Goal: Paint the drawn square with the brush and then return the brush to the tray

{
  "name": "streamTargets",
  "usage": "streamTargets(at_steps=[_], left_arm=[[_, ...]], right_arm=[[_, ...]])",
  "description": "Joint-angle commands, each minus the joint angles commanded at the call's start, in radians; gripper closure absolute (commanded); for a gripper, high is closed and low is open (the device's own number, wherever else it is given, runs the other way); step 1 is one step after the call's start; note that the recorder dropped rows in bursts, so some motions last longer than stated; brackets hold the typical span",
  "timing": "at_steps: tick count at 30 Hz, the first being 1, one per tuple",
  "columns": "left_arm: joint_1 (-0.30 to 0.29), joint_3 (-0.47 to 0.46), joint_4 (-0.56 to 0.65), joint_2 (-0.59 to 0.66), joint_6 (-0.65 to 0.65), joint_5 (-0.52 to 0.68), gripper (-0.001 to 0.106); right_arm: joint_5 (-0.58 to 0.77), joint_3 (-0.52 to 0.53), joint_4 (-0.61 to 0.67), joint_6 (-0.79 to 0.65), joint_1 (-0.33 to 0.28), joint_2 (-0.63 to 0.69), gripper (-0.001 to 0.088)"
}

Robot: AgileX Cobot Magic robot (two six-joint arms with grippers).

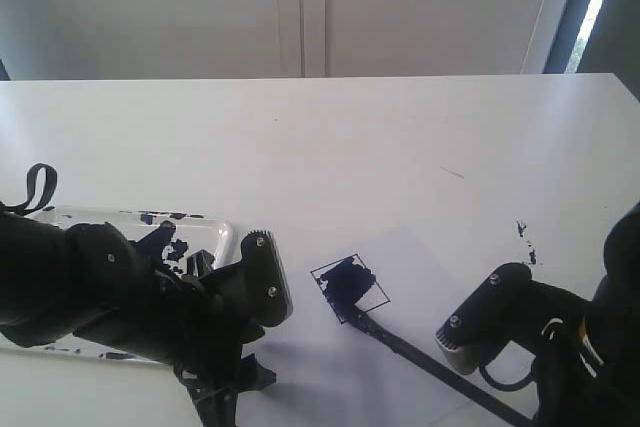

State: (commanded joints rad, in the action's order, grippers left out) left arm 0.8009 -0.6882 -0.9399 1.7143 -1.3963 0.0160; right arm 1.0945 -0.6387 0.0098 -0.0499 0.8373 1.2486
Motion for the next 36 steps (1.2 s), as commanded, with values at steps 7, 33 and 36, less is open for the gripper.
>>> streamTargets(at_steps=[7,33,36], left_arm=[[0.0,0.0,0.0,0.0,0.009,0.0,0.052],[0.0,0.0,0.0,0.0,0.009,0.0,0.052],[0.0,0.0,0.0,0.0,0.009,-0.002,0.052]], right_arm=[[-0.002,0.0,-0.038,0.039,0.0,0.0,0.0868],[0.007,0.0,-0.151,0.147,0.0,0.0,0.0868],[0.007,0.0,-0.083,0.088,0.0,0.0,0.0868]])
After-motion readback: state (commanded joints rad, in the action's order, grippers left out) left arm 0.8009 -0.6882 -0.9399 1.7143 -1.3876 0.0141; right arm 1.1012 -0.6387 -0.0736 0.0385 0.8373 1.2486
